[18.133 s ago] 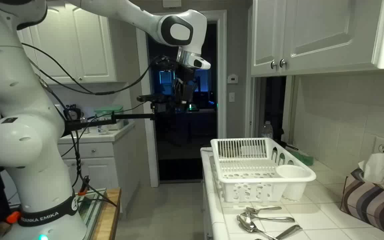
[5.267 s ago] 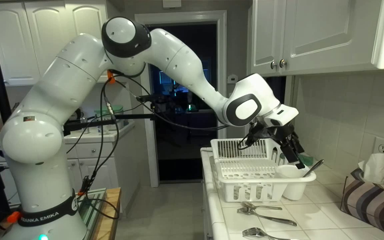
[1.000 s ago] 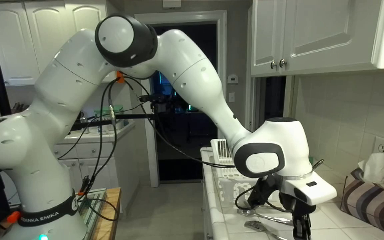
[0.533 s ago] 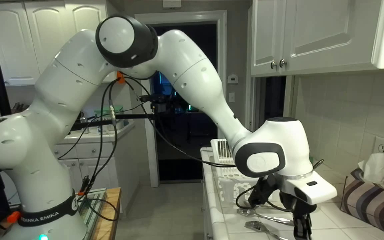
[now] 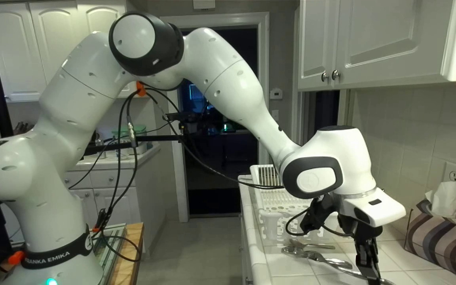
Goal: Put one silver fork and spoon on the dishrack.
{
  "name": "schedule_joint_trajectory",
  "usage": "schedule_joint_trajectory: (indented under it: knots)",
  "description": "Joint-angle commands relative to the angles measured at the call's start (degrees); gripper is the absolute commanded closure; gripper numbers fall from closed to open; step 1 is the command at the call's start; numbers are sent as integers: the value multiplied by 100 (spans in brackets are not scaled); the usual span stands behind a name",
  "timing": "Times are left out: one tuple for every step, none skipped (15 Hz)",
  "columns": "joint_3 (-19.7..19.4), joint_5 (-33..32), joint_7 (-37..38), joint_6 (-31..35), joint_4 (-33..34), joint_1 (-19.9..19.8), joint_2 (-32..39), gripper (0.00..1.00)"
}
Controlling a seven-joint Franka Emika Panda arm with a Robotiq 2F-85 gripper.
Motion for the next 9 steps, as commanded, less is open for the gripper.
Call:
schedule_joint_trajectory:
  knots:
    - [-144, -15, 110, -40, -153, 121, -428, 95]
    - [-181, -44, 126, -26, -156, 138, -496, 95]
    - [-239, -77, 162, 5, -171, 171, -573, 95]
    - [-294, -111, 190, 34, -175, 203, -640, 95]
    - [-334, -117, 237, 95, -182, 227, -700, 95]
    - [-354, -99, 301, 151, -173, 249, -754, 95]
    - [-390, -99, 394, 236, -160, 288, -782, 95]
    - [-421, -107, 503, 330, -152, 344, -816, 95]
    - [-450, -127, 605, 422, -141, 397, -840, 95]
